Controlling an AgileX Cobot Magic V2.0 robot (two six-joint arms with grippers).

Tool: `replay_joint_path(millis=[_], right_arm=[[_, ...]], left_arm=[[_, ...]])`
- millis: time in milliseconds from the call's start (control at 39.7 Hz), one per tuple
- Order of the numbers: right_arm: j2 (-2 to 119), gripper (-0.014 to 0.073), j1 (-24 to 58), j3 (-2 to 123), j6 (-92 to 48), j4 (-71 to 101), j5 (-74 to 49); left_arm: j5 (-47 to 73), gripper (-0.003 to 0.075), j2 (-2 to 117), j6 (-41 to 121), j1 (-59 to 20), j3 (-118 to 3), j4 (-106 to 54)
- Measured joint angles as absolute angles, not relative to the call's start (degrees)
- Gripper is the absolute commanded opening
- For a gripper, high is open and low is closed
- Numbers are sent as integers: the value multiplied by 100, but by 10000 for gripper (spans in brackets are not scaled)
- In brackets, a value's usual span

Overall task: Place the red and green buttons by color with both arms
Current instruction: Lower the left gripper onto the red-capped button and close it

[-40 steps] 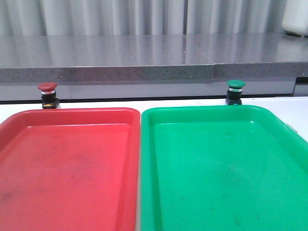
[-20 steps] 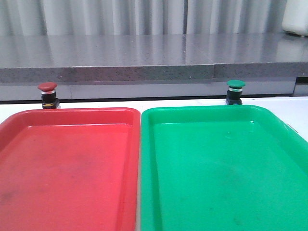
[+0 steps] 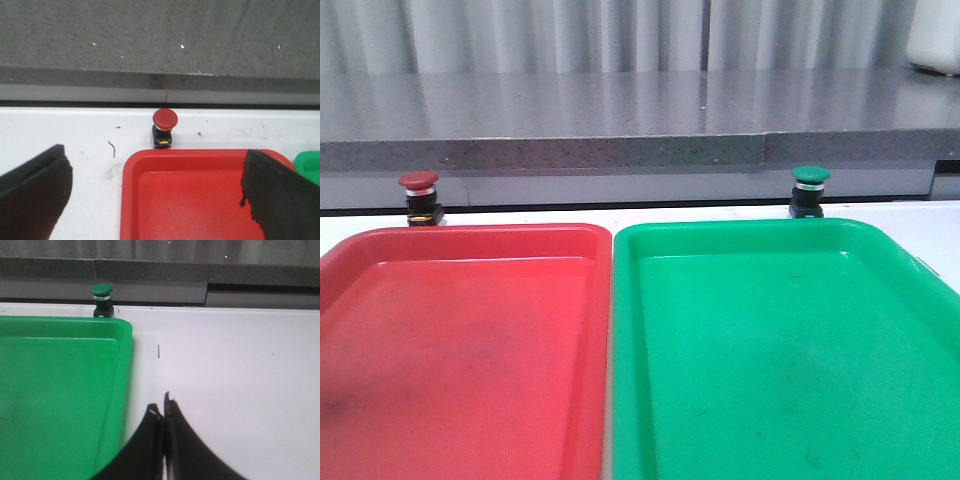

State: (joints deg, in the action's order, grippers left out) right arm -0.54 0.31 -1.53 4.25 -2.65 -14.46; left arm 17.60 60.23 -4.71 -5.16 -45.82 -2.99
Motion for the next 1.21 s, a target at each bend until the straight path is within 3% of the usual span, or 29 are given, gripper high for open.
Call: replay_joint_path(millis=[554,882,1084,1210], right_arm=[[-54,-123,31,-153,425,-265,-1446],[-54,-123,31,-153,414,-265,-1446],[-54,-123,31,-153,414,-265,-1446],[-54,-123,31,-153,414,-265,-1446]], left_arm=[[4008,659,10156,-455,-790,-8198,-236],[4271,653,11761,-446,-790,-9510,-91],[4369,570,12247,-446,-790,-9854,-64],[4406,456,12343,-446,-790,-9880,-64]])
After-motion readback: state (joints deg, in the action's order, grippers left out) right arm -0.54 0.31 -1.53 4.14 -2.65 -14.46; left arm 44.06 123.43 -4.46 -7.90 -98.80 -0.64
